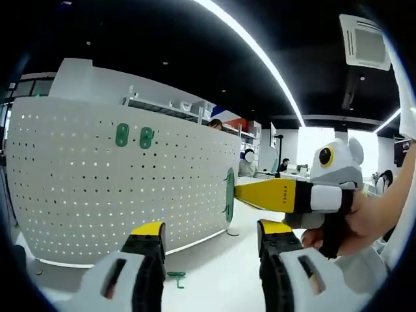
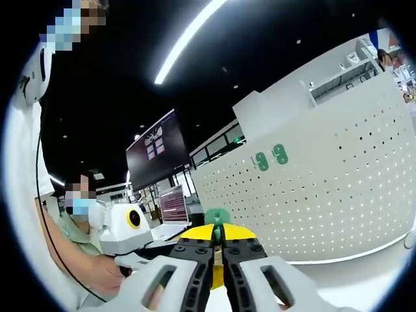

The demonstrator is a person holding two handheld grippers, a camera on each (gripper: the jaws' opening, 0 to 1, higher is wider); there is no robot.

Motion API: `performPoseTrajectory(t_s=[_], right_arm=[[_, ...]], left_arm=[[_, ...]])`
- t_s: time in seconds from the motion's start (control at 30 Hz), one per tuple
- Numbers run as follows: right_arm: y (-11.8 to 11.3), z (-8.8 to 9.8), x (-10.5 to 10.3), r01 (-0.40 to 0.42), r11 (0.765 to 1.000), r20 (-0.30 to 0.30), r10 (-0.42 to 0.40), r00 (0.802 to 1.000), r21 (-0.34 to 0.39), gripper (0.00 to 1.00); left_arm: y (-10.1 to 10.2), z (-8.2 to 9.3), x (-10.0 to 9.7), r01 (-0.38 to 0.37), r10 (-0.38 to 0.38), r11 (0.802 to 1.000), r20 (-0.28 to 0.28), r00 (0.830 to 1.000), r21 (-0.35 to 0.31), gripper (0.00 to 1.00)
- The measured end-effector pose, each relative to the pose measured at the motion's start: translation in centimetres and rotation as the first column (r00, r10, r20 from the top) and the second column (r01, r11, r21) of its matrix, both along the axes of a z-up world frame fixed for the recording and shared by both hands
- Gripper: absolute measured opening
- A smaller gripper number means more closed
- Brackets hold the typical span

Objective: Insert the hook assembly into the mounting plate slot until the hook locks in place.

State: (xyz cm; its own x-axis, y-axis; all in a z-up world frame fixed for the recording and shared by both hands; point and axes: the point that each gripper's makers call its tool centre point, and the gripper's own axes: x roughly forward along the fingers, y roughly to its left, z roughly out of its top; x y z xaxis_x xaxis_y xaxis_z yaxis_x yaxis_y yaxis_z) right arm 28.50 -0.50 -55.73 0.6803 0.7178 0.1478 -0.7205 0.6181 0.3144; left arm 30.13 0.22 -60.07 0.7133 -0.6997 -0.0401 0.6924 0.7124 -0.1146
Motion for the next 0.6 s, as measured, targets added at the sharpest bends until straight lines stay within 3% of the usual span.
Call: performPoseTrajectory(t_s=[0.13,0.37,0.47,0.6], right_arm=[[0.0,-0.03,-0.02,0.0,1.0,-0.003,0.0,1.0,0.001,0.0],[0.19,0.05,-0.12,0.0,1.0,0.003,0.0,1.0,-0.009,0.0],[0.04,-0.15,0.13,0.053,0.988,0.091,-0.04,0.995,-0.147,0.01],[0.01,-0.49,0.42,0.118,0.947,0.176,-0.067,0.982,-0.299,0.01]], left_arm=[[0.08,-0.44,0.04,-0.01,0.01,1.0,0.002,1.0,0.019,0.76],[0.12,-0.59,-0.05,-0.007,0.007,1.0,-0.002,1.0,0.021,0.74],[0.13,-0.55,-0.12,-0.008,0.008,1.0,-0.001,1.0,0.021,0.74],[0.26,-0.61,-0.05,-0.013,0.013,1.0,-0.001,1.0,0.022,0.74]])
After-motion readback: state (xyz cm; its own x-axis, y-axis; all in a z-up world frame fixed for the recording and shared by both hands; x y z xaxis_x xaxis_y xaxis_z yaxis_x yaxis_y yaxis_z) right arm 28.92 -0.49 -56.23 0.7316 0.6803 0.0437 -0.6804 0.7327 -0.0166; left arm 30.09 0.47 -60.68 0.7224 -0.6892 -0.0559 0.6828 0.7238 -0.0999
